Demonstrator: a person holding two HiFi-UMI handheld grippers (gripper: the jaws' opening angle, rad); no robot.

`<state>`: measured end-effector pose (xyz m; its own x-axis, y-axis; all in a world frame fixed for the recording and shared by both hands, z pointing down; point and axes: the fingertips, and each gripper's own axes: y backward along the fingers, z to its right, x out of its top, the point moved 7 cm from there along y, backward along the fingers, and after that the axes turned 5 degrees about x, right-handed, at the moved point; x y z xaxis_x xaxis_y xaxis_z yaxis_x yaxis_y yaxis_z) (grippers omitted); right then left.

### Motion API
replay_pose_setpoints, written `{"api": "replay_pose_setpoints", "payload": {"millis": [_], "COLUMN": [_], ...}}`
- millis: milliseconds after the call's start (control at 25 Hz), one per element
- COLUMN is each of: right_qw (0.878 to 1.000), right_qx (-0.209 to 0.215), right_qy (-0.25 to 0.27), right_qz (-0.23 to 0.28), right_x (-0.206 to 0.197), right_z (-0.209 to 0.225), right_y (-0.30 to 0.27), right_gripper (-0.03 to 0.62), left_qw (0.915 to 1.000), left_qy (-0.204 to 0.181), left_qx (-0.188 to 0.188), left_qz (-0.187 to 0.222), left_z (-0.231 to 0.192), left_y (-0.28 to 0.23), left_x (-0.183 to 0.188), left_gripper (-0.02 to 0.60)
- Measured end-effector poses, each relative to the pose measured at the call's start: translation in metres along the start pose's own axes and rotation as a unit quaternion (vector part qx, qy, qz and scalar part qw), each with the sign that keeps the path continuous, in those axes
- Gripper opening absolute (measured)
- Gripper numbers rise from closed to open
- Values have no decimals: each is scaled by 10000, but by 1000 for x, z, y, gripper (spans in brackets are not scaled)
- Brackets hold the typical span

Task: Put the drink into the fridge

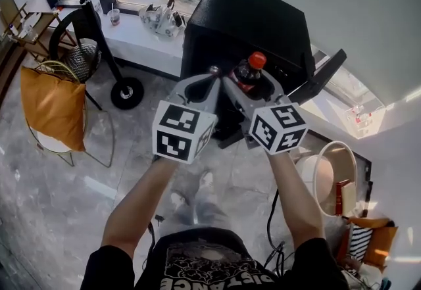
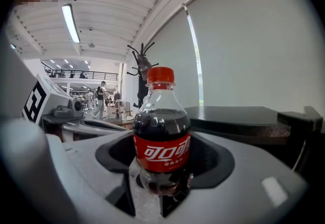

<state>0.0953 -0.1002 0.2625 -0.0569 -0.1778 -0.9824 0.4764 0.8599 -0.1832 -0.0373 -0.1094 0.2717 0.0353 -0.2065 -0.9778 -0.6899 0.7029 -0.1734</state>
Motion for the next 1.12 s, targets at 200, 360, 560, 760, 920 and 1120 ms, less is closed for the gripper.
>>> {"api": "replay_pose_setpoints", "payload": {"millis": [200, 360, 560, 760, 920, 1120], "right_qw": [9998, 9997, 9995, 9991, 9987, 9977], "right_qx": [-161, -207, -250, -330, -393, -578], "right_qy": [-64, -84, -21, -123, -150, -246], "right_qz": [-105, -133, -166, -249, -273, -264], "right_x": [-33, -55, -88, -126, -156, -190], "right_z": [8, 16, 34, 45, 56, 73], "right_y": [-14, -27, -42, -56, -59, -65], "right_gripper": [313, 313, 313, 312, 313, 312], "left_qw": [9999, 9997, 9992, 9993, 9991, 9984], "left_qy": [73, 198, 363, 258, 256, 328], "left_qx": [-85, -113, -127, -194, -194, -237], "left_qz": [-27, -60, -139, -175, -277, -402], "left_z": [-14, -24, -28, -32, -31, -31], "left_y": [-15, -32, -56, -67, -78, -94], "left_x": [-27, -49, -81, -118, -151, -187], "left_gripper": [5, 5, 5, 5, 5, 5]}}
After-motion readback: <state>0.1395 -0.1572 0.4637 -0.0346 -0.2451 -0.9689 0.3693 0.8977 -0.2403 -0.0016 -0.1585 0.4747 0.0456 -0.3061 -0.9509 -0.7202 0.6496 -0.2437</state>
